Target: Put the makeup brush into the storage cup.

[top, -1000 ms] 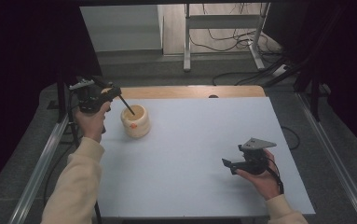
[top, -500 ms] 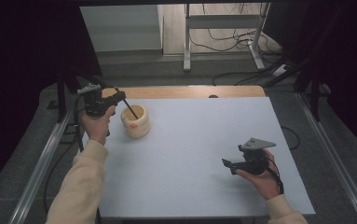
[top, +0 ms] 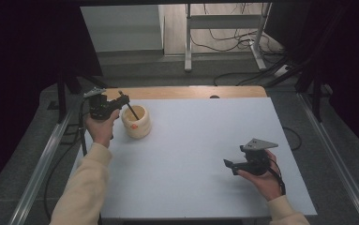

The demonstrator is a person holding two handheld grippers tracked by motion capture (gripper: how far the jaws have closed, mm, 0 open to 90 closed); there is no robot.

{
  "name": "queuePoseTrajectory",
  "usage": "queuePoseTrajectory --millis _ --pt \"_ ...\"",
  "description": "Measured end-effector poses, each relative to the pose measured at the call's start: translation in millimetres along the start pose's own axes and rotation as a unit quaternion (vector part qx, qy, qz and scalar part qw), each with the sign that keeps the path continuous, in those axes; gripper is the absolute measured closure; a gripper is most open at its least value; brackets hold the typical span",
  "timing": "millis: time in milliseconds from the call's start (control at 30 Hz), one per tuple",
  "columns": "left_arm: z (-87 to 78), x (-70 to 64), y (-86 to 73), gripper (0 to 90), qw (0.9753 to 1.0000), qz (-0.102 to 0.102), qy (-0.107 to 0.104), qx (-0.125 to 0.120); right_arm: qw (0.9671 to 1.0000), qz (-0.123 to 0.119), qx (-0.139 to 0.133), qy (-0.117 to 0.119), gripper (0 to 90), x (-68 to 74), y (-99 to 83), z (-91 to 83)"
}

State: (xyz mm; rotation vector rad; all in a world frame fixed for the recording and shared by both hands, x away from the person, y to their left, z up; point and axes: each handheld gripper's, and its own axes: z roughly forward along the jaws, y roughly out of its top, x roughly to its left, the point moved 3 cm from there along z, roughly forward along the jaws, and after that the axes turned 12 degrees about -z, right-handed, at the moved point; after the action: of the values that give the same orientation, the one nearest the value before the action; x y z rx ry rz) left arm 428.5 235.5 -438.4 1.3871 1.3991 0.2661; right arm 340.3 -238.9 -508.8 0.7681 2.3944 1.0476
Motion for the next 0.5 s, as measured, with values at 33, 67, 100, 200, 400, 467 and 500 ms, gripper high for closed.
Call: queuePoseTrajectory --millis 33,67,100,200,400,467,500 --pt "0.1 0.1 0.0 82.6 1.0000 -0.001 -0.001 0.000 1.0000 0.000 0.000 0.000 13.2 0.0 0.0 0.1" --pt "0.5 0.2 0.1 82.2 1.0000 0.000 -0.004 0.000 1.0000 0.000 0.000 0.000 13.2 0.1 0.0 0.1" --pt "1.3 0.0 0.0 79.4 1.0000 0.001 -0.009 -0.001 1.0000 -0.001 0.000 0.000 13.2 0.1 0.1 0.1" --pt "5.3 -0.3 -0.4 37.2 0.9998 0.014 0.009 0.006 1.0000 -0.001 0.000 0.001 13.2 0.3 0.1 0.1" --pt "-0.1 0.8 -2.5 8.0 0.9986 0.034 0.035 0.019 1.0000 -0.001 0.000 0.000 13.2 0.1 0.2 -0.1" --pt "-2.9 0.5 -2.1 6.7 0.9985 0.040 0.033 0.019 1.0000 -0.001 0.000 0.000 13.2 0.1 0.2 0.0" --pt "-3.8 0.3 -2.1 6.2 0.9984 0.041 0.034 0.018 1.0000 -0.001 0.000 0.000 13.2 0.2 0.3 0.1"
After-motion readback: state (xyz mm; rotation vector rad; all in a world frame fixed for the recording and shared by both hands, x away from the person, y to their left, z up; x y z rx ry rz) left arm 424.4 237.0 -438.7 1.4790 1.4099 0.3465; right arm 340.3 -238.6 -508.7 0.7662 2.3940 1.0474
